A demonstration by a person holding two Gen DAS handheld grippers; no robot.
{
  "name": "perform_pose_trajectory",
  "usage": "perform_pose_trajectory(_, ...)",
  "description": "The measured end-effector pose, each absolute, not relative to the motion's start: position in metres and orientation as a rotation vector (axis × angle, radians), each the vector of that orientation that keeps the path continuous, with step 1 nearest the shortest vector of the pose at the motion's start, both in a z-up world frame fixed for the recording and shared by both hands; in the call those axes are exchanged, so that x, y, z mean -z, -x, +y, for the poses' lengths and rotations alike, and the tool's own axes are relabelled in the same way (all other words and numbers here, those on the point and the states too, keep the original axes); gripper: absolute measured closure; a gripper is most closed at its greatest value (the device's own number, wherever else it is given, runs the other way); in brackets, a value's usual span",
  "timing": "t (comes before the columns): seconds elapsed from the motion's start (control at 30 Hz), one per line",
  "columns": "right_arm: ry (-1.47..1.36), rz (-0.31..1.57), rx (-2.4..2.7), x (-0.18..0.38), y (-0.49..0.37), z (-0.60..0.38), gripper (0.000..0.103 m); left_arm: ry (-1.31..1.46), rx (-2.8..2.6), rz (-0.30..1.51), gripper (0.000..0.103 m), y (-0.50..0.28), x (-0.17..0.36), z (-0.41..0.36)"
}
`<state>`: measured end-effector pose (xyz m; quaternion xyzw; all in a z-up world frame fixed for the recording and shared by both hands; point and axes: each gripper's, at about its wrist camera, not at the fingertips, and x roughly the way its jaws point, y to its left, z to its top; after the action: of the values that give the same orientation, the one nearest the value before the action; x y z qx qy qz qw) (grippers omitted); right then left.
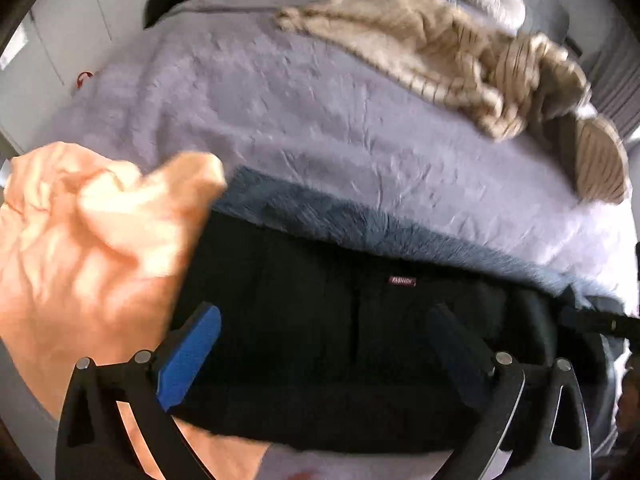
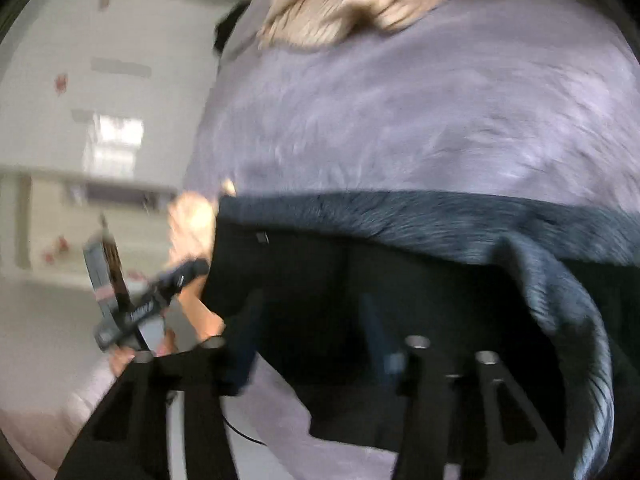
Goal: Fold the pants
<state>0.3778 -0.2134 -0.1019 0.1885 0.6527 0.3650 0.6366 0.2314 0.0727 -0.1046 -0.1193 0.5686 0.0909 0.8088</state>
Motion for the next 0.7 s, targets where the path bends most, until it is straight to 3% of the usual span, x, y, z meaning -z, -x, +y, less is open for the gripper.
perform_pose_trajectory(0.17, -0.302, 1.489, -0.705, 0.138, -0.401, -0.198, 0.059, 0.132, -0.301, 1.247, 0.0, -0.238, 0.141, 0.054)
perform_pose_trajectory(0.33, -0.585, 1.41, -0.561, 0.12, -0.414, -0.286, 0.057, 0.109, -0.202, 1.268, 0.0, -0.224, 0.118, 0.04)
perform_pose_trajectory(0.37, -0.591, 1.39, -0.551, 0.112, -0.409, -0.3, 0.051, 0.113, -0.162, 1.262, 0.0, -0.218, 0.107, 0.031)
perform_pose_trajectory(0.47, -0.621, 1.328, -0.491, 0.082, -0.373, -0.362, 0.038, 0.11, -0.038, 1.251, 0.0, -0.206, 0.089, -0.004)
perform_pose_trajectory(0.7, -0.869, 1.287, -0.221, 0.073, -0.227, -0.494, 0.037, 0.082, 0.401, 1.278, 0.0, -0.19, 0.076, -0.168)
